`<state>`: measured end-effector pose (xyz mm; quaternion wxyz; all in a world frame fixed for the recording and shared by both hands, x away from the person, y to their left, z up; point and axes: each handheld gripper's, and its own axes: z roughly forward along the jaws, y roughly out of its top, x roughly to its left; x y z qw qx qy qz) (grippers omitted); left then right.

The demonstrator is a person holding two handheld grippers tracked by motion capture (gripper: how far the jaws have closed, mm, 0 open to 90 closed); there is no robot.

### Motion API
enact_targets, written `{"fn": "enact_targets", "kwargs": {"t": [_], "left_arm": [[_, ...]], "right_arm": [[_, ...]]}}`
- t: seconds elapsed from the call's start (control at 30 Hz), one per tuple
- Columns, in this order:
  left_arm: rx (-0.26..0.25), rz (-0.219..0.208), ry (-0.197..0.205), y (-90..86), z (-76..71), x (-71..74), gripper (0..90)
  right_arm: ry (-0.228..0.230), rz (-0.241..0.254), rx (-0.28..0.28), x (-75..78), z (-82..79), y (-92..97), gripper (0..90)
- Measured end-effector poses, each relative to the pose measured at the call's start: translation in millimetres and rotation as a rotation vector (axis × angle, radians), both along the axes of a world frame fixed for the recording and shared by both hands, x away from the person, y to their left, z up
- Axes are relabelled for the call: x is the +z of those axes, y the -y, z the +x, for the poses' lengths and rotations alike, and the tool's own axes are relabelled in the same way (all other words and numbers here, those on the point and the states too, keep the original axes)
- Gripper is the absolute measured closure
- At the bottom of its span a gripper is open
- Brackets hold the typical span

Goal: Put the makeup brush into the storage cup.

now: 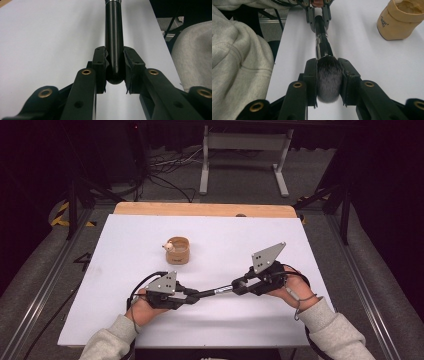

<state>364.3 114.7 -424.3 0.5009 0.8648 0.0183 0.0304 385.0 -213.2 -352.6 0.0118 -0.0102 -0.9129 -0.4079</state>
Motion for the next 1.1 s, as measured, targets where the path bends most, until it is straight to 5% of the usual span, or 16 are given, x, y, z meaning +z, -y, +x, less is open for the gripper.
{"fn": "enact_targets", "kwargs": {"t": [0.3, 0.33, 0.53, 1.1], "left_arm": [[0.008, 0.001, -0.005, 1.0, 1.4, -0.5, 68.7], [0.01, 0.001, -0.014, 1.0, 2.6, -0.8, 61.7], [0.034, -0.015, -0.037, 0.5, 6.3, 0.8, 52.1], [0.021, -0.025, -0.028, 13.1, 5.0, 15.8, 49.0]], "right_arm": [[0.006, -0.028, 0.009, 8.1, -0.6, -3.6, 71.0], [0.014, -0.049, 0.009, 11.5, -1.3, -6.0, 71.0], [0.031, -0.118, 0.021, 20.7, -1.2, -14.3, 71.7], [0.083, -0.336, 0.063, 47.4, -4.2, -52.2, 73.0]]}}
